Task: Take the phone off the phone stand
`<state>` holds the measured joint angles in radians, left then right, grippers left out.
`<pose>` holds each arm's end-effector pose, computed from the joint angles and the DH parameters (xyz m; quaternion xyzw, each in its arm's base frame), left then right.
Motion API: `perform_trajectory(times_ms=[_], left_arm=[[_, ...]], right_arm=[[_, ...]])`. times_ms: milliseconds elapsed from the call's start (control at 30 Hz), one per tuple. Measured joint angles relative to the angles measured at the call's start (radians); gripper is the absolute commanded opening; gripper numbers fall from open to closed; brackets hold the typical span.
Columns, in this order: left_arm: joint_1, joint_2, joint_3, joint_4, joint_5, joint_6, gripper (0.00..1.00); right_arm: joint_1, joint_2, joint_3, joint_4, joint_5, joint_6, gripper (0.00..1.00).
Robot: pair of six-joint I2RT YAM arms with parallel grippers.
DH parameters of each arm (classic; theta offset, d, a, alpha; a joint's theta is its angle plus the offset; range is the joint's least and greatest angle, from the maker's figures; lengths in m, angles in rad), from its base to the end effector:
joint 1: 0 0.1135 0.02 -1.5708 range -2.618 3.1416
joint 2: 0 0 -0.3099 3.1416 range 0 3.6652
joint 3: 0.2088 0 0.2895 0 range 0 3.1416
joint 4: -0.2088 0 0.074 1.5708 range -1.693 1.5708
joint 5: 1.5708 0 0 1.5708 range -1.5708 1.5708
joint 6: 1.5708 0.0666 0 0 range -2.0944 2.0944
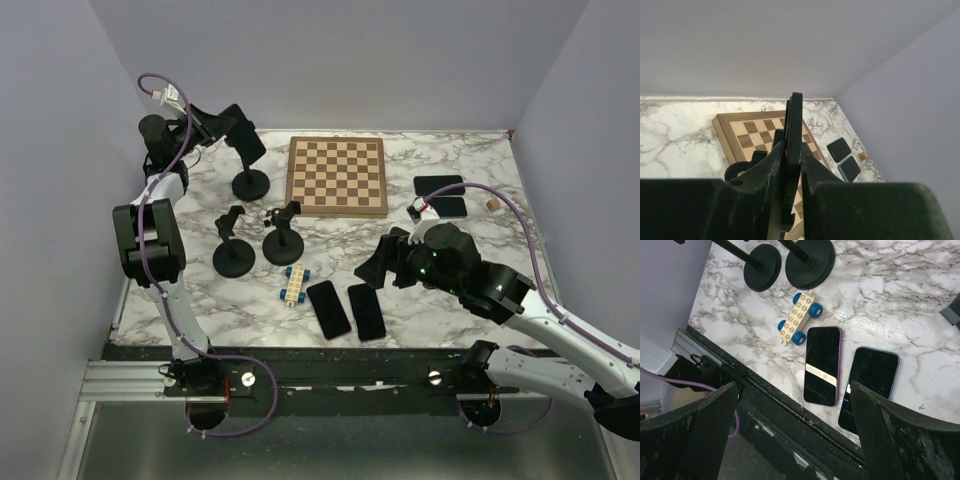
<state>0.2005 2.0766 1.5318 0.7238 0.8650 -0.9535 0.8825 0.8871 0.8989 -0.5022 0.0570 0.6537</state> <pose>0.5577 0.0616 0.3100 -0.0479 0.6633 -0.5061 0.5492 0.1495 0.1757 0.3509 -0.0833 0.8533 0.3396 0.3867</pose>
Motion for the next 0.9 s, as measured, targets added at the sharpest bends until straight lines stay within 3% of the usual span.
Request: perform_trajectory(times_ms=[133, 500, 700, 900], left_arm=[[0.0, -0.085, -0.089, -0.039, -0.005, 0.037, 0.08], [-0.067, -0.44, -0.467, -0.116, -0.034, 0.12, 0.06], [-0.146, -0.509, -0.529, -0.123, -0.05, 0.165, 0.06], [-0.15, -0.513, -0.529, -0.135, -0.05, 0.19, 0.05]], right_arm=[[0.0, 0.0, -0.013, 0.0, -0.003, 0.002, 1.0], [0.0, 0.046, -0.064, 0.048, -0.063, 0.039, 1.0], [0.0, 0.016, -0.121, 0.083, -0.103, 0.087, 1.0], [0.0, -0.071, -0.143, 0.089, -0.102, 0.124, 1.0]])
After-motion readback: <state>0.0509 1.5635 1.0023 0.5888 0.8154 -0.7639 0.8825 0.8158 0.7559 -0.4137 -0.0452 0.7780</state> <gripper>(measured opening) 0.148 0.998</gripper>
